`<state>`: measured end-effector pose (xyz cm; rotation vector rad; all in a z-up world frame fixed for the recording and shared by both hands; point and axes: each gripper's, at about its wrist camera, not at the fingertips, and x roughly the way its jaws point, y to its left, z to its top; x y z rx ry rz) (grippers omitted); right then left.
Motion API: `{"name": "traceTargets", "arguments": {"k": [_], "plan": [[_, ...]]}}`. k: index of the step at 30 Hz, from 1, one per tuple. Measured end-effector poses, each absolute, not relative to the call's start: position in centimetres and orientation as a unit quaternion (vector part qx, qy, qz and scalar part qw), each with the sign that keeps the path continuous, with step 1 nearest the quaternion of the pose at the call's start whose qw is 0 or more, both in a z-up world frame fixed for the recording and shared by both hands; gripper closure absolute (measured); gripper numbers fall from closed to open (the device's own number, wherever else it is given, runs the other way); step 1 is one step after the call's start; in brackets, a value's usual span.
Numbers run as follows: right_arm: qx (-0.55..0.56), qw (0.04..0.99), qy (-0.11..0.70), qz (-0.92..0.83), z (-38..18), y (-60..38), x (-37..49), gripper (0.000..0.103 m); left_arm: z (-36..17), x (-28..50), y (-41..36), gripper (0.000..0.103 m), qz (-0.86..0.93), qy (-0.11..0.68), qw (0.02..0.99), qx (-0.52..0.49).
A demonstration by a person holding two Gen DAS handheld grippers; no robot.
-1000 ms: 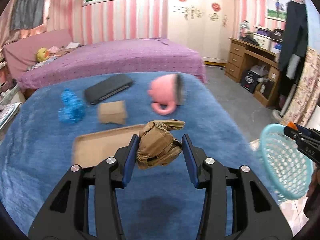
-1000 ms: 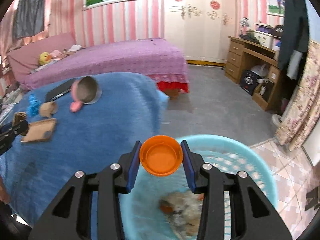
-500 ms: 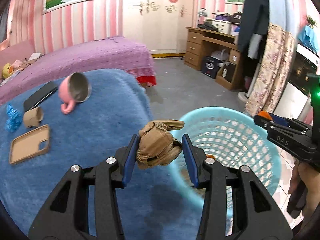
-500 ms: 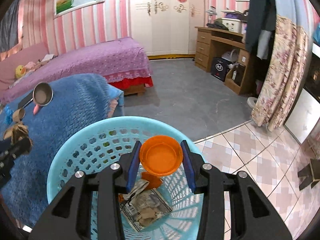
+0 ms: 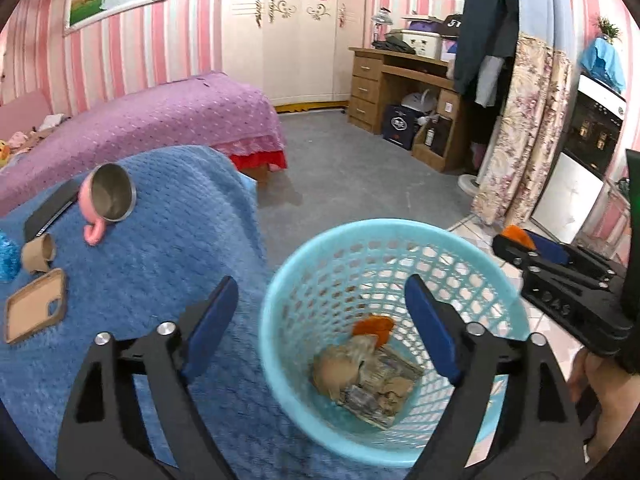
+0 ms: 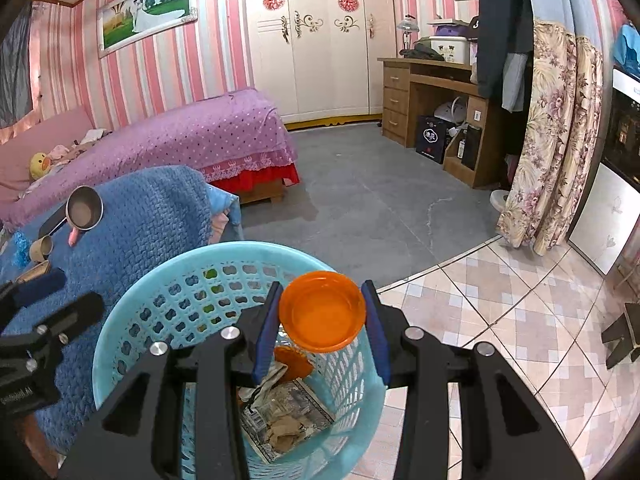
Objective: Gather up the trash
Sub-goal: 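Open both tools to drop the paper and lid into the basket, then move both tools back over the blue bag and tube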
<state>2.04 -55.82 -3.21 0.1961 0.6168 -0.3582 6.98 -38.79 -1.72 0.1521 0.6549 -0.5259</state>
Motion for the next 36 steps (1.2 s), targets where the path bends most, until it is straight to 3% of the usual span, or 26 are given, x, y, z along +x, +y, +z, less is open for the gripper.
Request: {"name": "traceTargets", "arguments": {"k": [17,18,19,21,23,25,27,30,36], "plan": [[0.071,0.939,0.306,-0.136,-2.5,-50.5,5.3,0.061,-0.5,9.5,-29.1,0.009,-0.177,0.308,0.933,0.059],[0.073,0.939,0.307,-0.135,-2.4,-50.5,5.4,0.054,-0.1,9.7,-28.3,0.009,-0.172,0.304,0.935,0.055],[0.075,0.939,0.308,-0.136,-2.4,-50.2,5.6,0.037,0.1,9.8,-27.8,0.009,-0.168,0.302,0.937,0.053],[0.069,0.940,0.302,-0.144,-2.3,-49.4,5.8,0.027,0.7,9.9,-26.5,0.008,-0.160,0.298,0.940,0.047],[0.065,0.940,0.302,-0.144,-2.1,-48.6,6.2,0.026,1.3,10.0,-25.1,0.007,-0.151,0.293,0.943,0.043],[0.062,0.941,0.299,-0.145,-2.1,-47.8,6.6,0.015,1.7,10.1,-23.8,0.006,-0.142,0.288,0.946,0.039],[0.056,0.942,0.298,-0.144,-2.1,-46.8,7.0,0.014,1.9,10.3,-22.6,0.006,-0.135,0.288,0.947,0.032],[0.043,0.942,0.296,-0.156,-2.0,-45.4,7.7,0.005,2.2,10.8,-20.8,0.006,-0.123,0.286,0.950,0.028],[0.025,0.943,0.300,-0.143,-2.0,-42.3,9.7,0.005,2.4,11.9,-17.4,0.006,-0.098,0.277,0.955,0.033]]}}
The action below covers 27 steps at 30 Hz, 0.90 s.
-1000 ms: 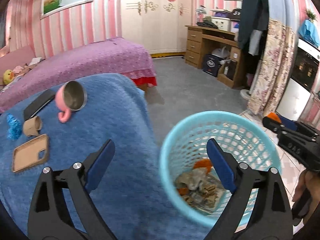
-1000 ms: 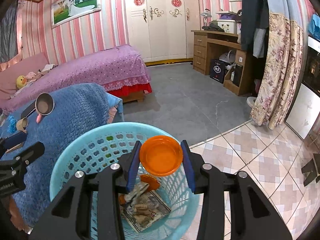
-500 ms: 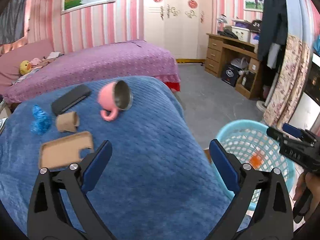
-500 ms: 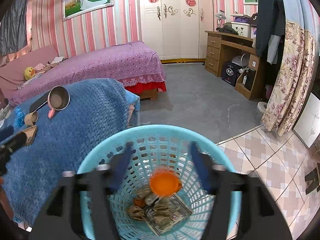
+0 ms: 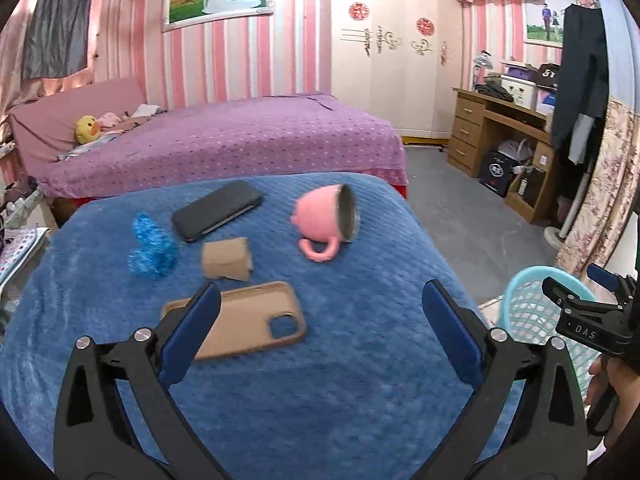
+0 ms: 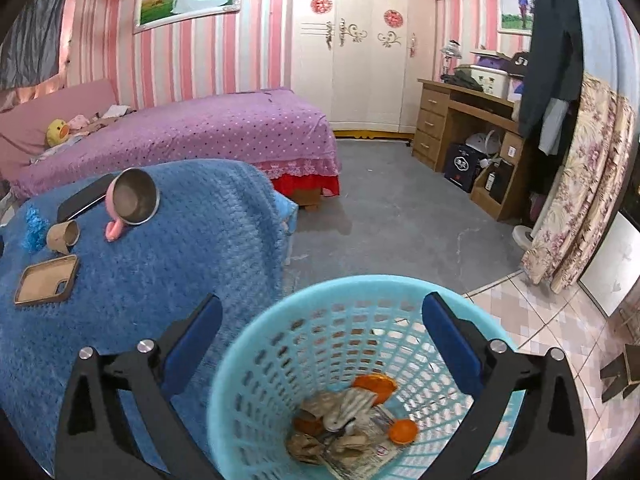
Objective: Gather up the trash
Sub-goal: 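Move both tools back over the blue bag and tube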
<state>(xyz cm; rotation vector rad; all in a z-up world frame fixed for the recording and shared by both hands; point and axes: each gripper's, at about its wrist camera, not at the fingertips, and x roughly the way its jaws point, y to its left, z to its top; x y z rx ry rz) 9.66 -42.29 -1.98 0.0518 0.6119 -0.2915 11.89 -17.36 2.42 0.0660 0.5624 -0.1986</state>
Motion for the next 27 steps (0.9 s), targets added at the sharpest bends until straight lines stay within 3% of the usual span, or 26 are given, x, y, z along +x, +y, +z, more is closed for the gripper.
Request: {"name": "traceTargets", "arguments": {"k": [27], "plan": [[0.005,0.943,0.317,-0.104,-3.0,-29.9,17.5,0.005,-3.7,23.8,1.6,0.006,0.021,0.346,0.938,-0.015]]}}
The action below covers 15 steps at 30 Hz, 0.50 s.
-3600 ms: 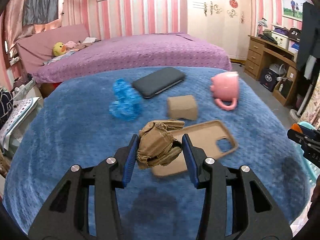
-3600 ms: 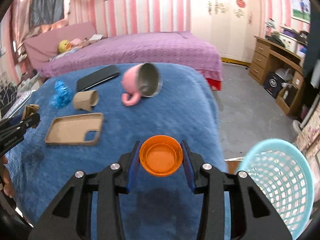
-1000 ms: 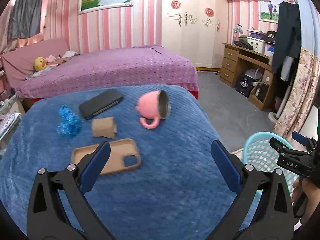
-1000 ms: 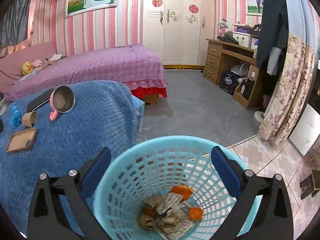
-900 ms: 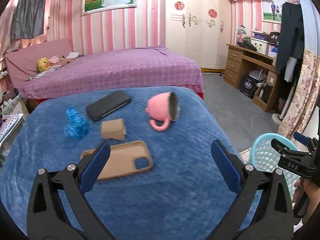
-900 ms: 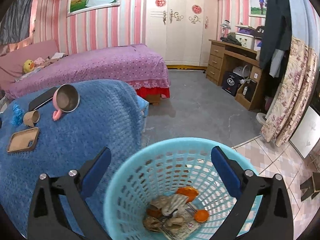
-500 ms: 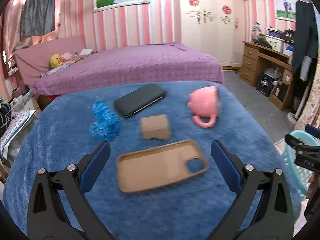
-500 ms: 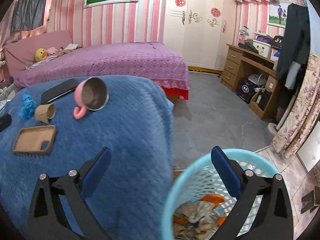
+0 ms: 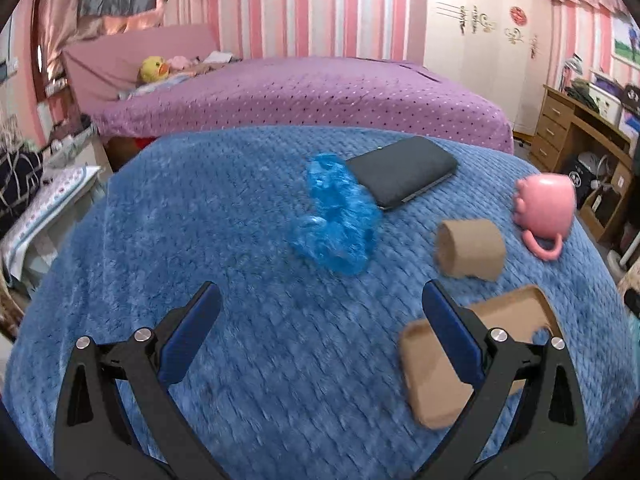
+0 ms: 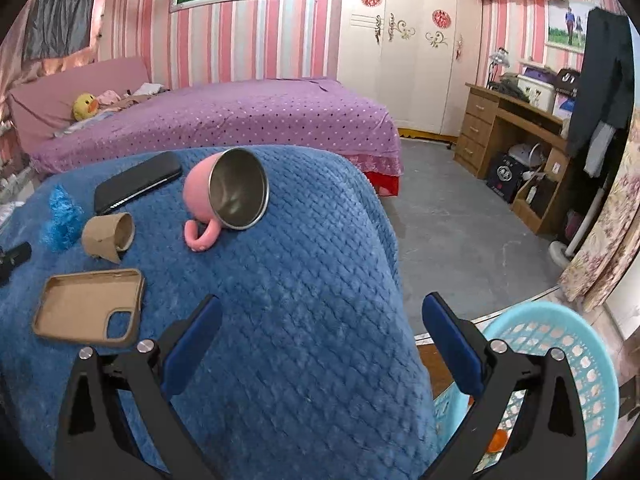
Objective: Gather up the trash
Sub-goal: 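Move both tools back over the blue bag and tube, then grasp the blue plastic bag with the left tool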
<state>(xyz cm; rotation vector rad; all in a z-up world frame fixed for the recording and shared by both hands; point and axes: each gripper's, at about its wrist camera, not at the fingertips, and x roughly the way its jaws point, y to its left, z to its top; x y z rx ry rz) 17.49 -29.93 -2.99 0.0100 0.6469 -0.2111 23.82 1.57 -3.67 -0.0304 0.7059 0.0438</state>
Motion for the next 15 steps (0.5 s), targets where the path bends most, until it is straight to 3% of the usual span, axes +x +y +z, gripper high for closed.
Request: {"name": "traceTargets", "arguments": {"k": [7,9,12,14,15], "plan": [[0.041,0.935,0.340,-0.087,-4.1,-29.5,19.3,0.005,-4.8,27.6,1.4,0.007,0.002,0.362,0.932,-0.018],[0.037,0.933,0.348,-0.084,-4.4,-29.1,19.6,0.005,-4.9,28.3,0.6,0.013,-0.004,0.362,0.932,-0.004],[0.017,0.932,0.352,-0.083,-4.7,-27.9,20.0,0.005,-5.0,29.2,0.0,0.040,-0.016,0.361,0.932,0.010],[0.021,0.934,0.351,-0.072,-4.6,-27.1,20.2,0.005,-5.4,29.6,0.1,0.069,-0.029,0.371,0.928,0.001],[0.024,0.934,0.349,-0.067,-4.6,-26.8,20.3,0.005,-5.5,29.8,0.4,0.077,-0.035,0.378,0.925,-0.007]]}}
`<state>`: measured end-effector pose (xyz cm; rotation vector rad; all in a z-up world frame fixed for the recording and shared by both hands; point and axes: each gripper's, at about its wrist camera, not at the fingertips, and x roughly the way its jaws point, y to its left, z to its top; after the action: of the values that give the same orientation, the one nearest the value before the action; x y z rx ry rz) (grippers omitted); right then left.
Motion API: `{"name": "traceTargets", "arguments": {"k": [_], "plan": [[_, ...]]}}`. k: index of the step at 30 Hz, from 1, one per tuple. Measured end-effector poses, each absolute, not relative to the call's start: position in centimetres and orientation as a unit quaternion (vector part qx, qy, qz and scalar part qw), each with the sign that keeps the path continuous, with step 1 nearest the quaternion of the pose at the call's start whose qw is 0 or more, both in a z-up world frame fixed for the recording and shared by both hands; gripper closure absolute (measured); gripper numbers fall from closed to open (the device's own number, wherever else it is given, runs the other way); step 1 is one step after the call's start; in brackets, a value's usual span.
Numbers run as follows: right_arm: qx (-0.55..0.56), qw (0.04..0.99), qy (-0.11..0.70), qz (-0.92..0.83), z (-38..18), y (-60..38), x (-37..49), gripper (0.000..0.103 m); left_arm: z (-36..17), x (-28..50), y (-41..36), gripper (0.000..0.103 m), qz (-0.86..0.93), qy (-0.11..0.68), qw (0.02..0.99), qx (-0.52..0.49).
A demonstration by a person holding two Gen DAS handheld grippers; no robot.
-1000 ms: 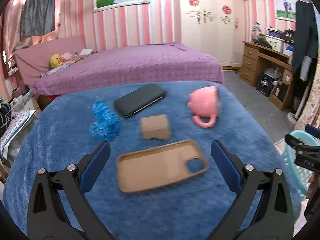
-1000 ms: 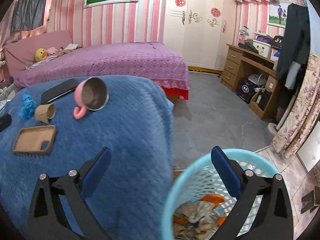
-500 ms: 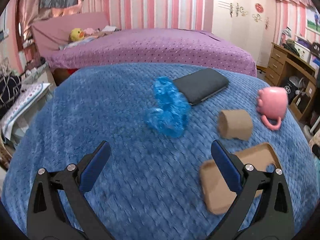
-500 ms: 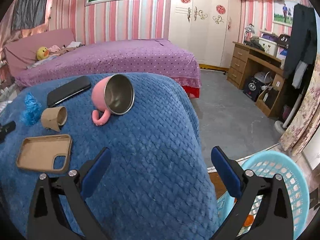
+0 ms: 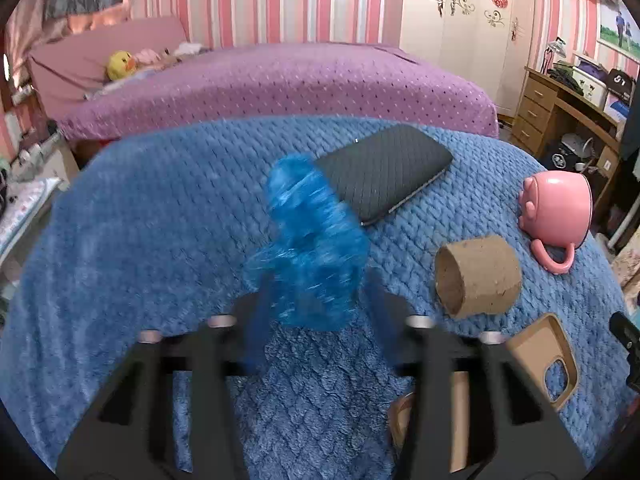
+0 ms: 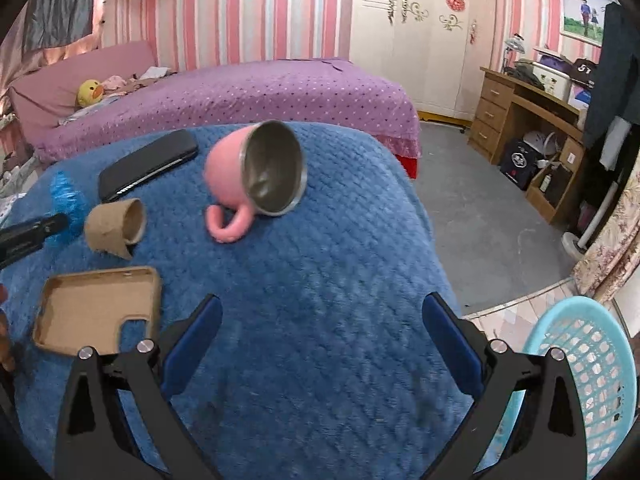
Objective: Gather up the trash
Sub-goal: 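Grasp the blue plastic bag with the left tool, then grasp the tan cardboard tube with the right tool while the left tool holds the bag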
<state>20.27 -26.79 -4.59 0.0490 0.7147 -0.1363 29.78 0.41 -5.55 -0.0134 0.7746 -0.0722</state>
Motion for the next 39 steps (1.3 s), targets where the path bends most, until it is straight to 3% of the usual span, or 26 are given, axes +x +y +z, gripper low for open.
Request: {"name": "traceTargets", "arguments": {"k": [1,4,14,17,18,20,21,39], "plan": [[0.028,0.936,0.347,-0.058,-4.5,-26.2,20.4,0.005,-5.6,29.8,0.8,0.087,-0.040,0.382,0.923,-0.015],[0.024,0.938,0.344,-0.035,-4.5,-23.8,21.1,0.005,-5.1,29.0,2.1,0.092,-0.037,0.377,0.925,-0.026],[-0.029,0.939,0.340,0.042,-3.4,-13.3,25.8,0.008,-4.2,24.7,8.4,0.094,0.020,0.378,0.924,-0.045],[-0.047,0.931,0.360,0.041,-4.3,-11.3,27.9,0.018,-3.6,24.1,9.8,0.094,0.029,0.367,0.928,-0.054],[-0.047,0.928,0.367,0.040,-4.8,-11.2,28.2,0.024,-3.4,24.0,10.2,0.094,0.031,0.364,0.929,-0.056],[-0.042,0.922,0.382,0.044,-5.3,-10.9,28.9,0.046,-3.1,23.9,11.0,0.094,0.033,0.363,0.929,-0.064],[-0.040,0.922,0.382,0.047,-5.3,-10.9,29.0,0.049,-3.1,23.9,11.2,0.094,0.033,0.365,0.928,-0.066],[-0.033,0.952,0.304,-0.002,-0.2,-19.9,18.0,0.049,-1.3,19.6,5.8,0.094,-0.013,0.345,0.938,-0.042]]}}
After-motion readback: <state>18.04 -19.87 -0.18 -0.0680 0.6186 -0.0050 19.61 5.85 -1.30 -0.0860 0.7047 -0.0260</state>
